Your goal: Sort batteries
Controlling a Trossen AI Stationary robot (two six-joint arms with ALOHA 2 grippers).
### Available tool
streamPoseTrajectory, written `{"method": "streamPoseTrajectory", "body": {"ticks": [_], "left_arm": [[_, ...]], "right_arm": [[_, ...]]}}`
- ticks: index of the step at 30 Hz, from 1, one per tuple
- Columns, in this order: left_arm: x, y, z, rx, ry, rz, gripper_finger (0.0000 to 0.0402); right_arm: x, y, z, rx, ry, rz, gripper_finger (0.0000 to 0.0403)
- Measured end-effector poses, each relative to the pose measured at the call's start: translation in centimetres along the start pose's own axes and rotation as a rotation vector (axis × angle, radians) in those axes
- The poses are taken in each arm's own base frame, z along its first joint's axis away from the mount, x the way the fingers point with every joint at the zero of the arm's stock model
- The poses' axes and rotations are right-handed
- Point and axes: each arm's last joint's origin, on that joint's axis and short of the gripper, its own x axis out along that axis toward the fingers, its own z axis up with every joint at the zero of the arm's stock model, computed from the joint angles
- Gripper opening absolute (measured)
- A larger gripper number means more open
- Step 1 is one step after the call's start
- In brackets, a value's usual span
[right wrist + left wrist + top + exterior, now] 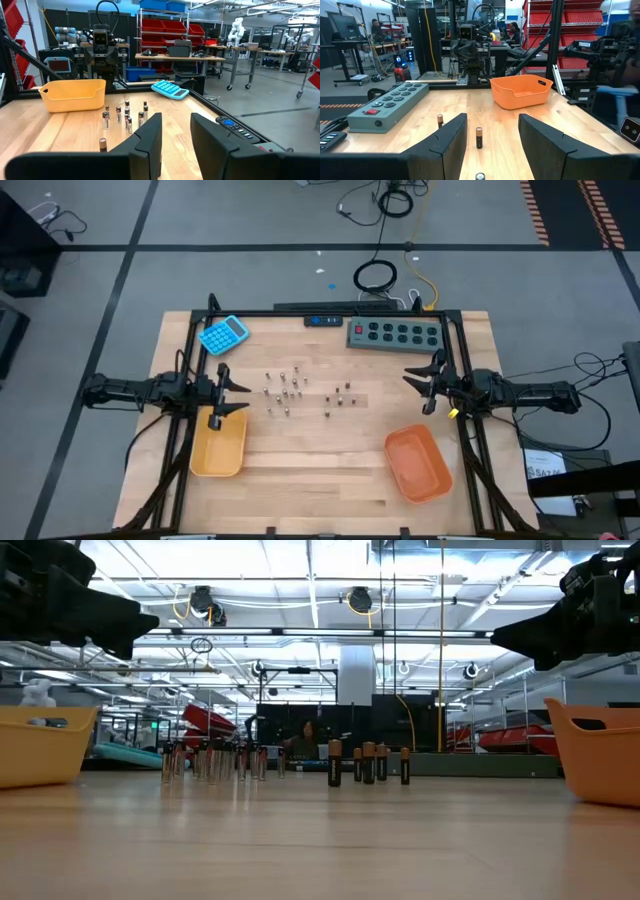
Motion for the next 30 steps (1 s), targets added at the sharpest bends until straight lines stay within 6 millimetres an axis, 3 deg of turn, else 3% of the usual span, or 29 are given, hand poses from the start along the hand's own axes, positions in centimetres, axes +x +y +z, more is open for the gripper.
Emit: {"method": "streamPoseTrajectory", "body": {"ticks": [30], "left_arm": [[0.00,0.00,0.00,0.000,0.000,0.000,0.0189]], "right_arm": [[-0.01,-0.03,0.39,0.030,-0.038,-0.005,0.0093]]}}
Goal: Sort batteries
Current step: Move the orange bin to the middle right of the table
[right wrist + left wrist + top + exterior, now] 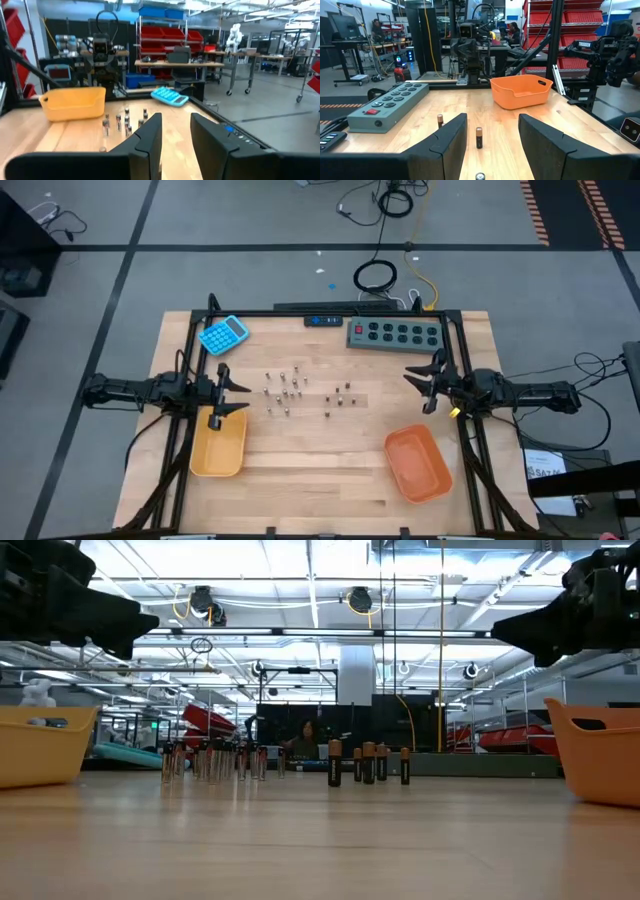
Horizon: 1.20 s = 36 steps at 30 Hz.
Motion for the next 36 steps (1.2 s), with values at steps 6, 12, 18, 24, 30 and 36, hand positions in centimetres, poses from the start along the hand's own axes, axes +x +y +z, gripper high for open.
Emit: {"method": "streamPoseTrajectory", "body": {"ticks": [6,12,18,24,30,36], "left_arm": [[0.0,0.0,0.0,0.000,0.000,0.000,0.0189],[0.0,0.0,0.0,0.000,0.000,0.000,0.0189],[0.0,0.0,0.0,0.000,0.000,0.001,0.0189],[0.0,0.1,0.6,0.000,-0.057,0.021,0.0189],[-0.1,0.1,1.3,-0.170,-0.140,0.012,0.0189],[-0.2,0.3,2.0,-0.197,-0.209,0.069,0.0189]], "right_arm": [[0.0,0.2,-0.6,0.227,0.067,0.058,0.0093],[0.3,0.6,-1.2,0.282,0.154,0.142,0.0093],[0.6,0.6,-1.7,0.290,0.202,0.101,0.0093],[0.8,0.7,-2.0,0.303,0.240,0.108,0.0093],[0.9,1.0,-2.5,0.301,0.302,0.166,0.0093],[1.2,1.0,-2.8,0.304,0.327,0.125,0.0093]]}}
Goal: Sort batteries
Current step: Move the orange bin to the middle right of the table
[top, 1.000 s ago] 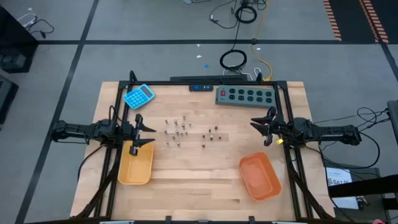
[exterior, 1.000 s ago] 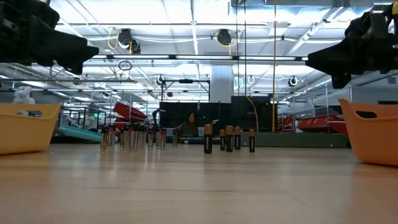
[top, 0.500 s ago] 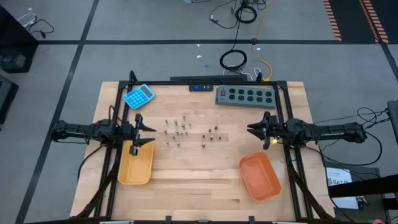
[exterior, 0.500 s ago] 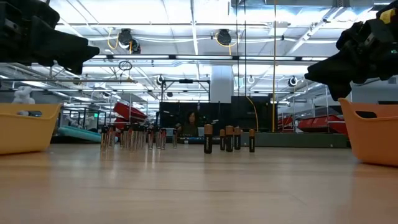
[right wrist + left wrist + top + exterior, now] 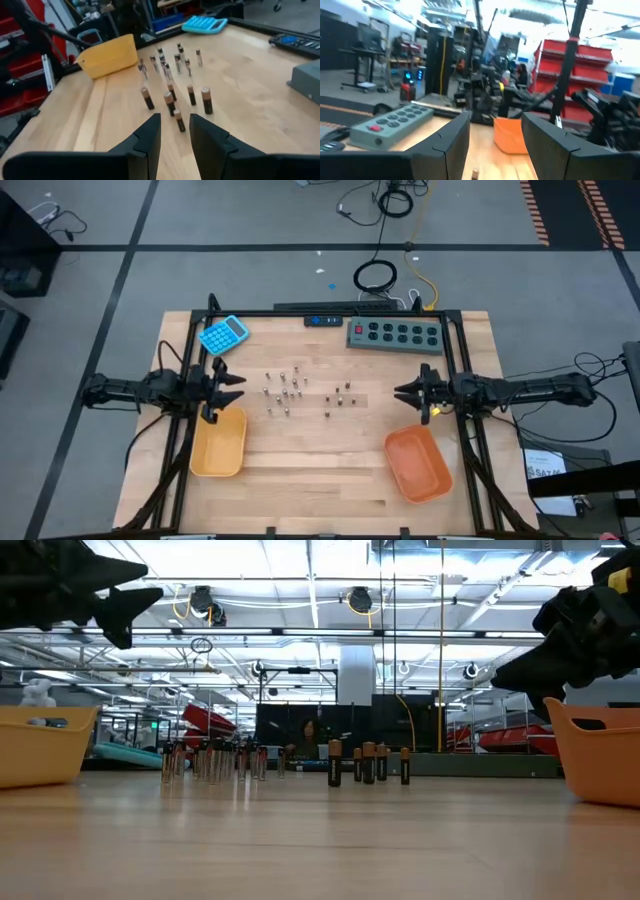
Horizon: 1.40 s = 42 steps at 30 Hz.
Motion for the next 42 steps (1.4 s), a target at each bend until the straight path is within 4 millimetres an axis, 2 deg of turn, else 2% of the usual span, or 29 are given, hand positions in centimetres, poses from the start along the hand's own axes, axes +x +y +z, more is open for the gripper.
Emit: {"method": "streamPoseTrajectory", "body": {"ticks": [7,11,17,27,30,34,42], "left_arm": [[0.0,0.0,0.6,0.003,-0.066,0.020,0.0189],[0.0,0.1,0.5,0.049,-0.059,0.050,0.0189],[0.0,0.3,0.3,0.021,-0.042,0.107,0.0189],[0.0,0.2,0.6,0.227,-0.061,0.103,0.0189],[0.0,0.2,0.7,0.228,-0.073,0.102,0.0189],[0.0,0.2,0.9,0.226,-0.071,0.105,0.0189],[0.7,0.1,3.0,0.235,-0.012,0.205,0.0189]], "right_arm": [[0.2,-0.1,0.1,0.013,-0.025,-0.060,0.0093],[0.4,-0.2,0.0,0.021,-0.017,-0.083,0.0093],[0.9,-0.2,0.0,0.008,-0.010,-0.158,0.0093],[2.7,1.7,3.0,-0.076,0.043,-0.156,0.0093],[3.4,2.1,3.7,-0.140,0.044,-0.152,0.0093],[4.3,2.6,4.6,-0.144,0.013,-0.142,0.0093],[7.0,4.0,6.1,-0.214,0.136,-0.130,0.0100]]}}
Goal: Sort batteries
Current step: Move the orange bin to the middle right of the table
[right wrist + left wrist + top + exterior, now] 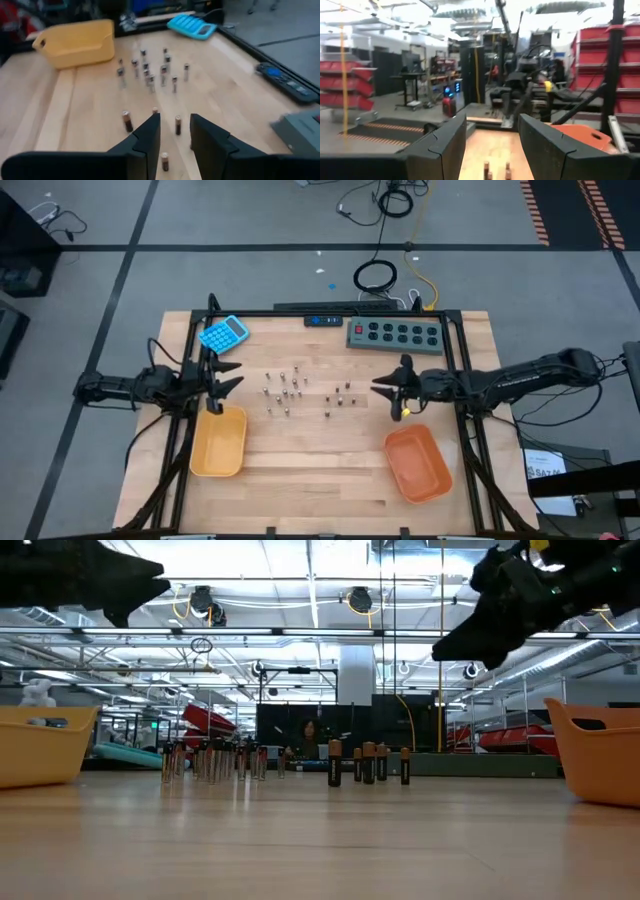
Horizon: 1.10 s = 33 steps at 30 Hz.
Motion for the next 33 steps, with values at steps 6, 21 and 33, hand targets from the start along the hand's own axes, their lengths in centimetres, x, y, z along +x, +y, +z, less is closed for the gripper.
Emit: {"method": "streamPoseTrajectory", "body": {"ticks": [6,21,33], "left_arm": [[1.8,0.0,2.4,0.051,0.104,0.121,0.0189],[7.3,-0.8,6.3,0.149,0.216,0.360,0.0189],[7.4,-1.3,5.9,0.135,0.243,0.330,0.0189]], "right_arm": [[1.5,0.8,0.9,-0.102,0.046,0.065,0.0102],[1.8,3.2,2.1,-0.282,0.239,0.115,0.0102],[0.6,7.4,5.4,-0.291,0.825,0.135,0.0110]]}}
